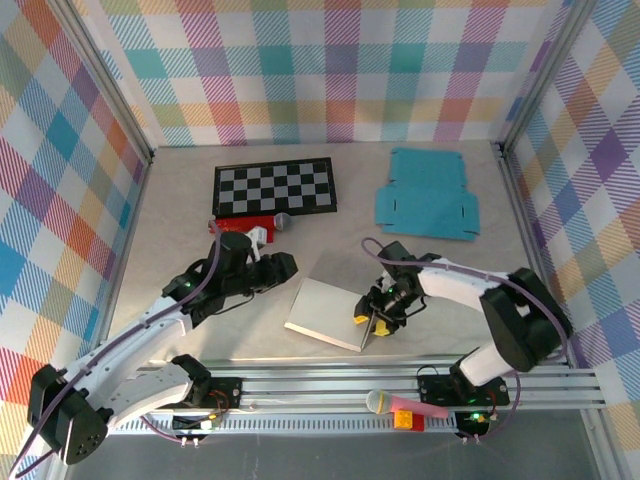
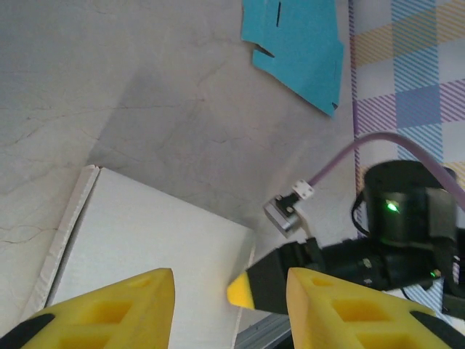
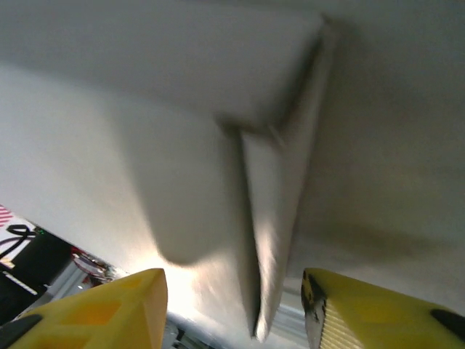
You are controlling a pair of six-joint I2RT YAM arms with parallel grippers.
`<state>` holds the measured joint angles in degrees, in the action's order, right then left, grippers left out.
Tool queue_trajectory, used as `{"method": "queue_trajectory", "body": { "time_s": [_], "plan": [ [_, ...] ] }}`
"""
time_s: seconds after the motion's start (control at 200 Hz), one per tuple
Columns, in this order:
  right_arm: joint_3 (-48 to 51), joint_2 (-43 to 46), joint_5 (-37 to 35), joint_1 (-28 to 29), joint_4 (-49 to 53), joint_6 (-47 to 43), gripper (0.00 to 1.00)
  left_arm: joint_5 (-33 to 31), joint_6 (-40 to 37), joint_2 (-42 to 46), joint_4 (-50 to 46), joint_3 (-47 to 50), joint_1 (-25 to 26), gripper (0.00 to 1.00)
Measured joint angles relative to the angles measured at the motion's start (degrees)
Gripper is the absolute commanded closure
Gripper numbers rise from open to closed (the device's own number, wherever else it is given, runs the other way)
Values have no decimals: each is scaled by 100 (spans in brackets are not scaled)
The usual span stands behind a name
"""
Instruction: Fold the paper box
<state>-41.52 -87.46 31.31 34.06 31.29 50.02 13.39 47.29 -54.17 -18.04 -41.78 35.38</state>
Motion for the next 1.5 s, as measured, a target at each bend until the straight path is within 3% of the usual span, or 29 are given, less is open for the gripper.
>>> {"method": "queue_trajectory", "body": {
  "time_s": [0.215, 0.38, 0.785, 0.985, 1.1, 1.225, 1.395, 1.5],
  "plan": [
    [-1040, -966, -37, 476, -286, 48, 62, -522, -426, 667, -1064, -605, -28, 61],
    [-2544, -2153, -85, 916, -321, 50, 64, -1014, -688, 1204, -1685, -1060, -28, 61],
    [-6179, -4625, -229, 1613, -407, 160, 61, -1672, -835, 2330, -3233, -1451, -28, 61],
    [-7169, -5289, -219, 1801, -442, 133, 53, -1733, -833, 2583, -3652, -1464, -28, 62],
    [-7132, -5259, -358, 1810, -446, 57, 49, -1703, -813, 2583, -3779, -1469, -28, 63],
    [-6391, -4664, -732, 1794, -490, 17, 46, -1668, -706, 2566, -3707, -1464, -28, 64],
    [-4774, -2743, -1290, 1510, -573, 94, 45, -1340, -494, 2221, -2992, -1235, -28, 64],
    [-3593, -1086, -1565, 890, -820, 280, 45, -984, -420, 1582, -2330, -1086, -28, 64]
  ]
}}
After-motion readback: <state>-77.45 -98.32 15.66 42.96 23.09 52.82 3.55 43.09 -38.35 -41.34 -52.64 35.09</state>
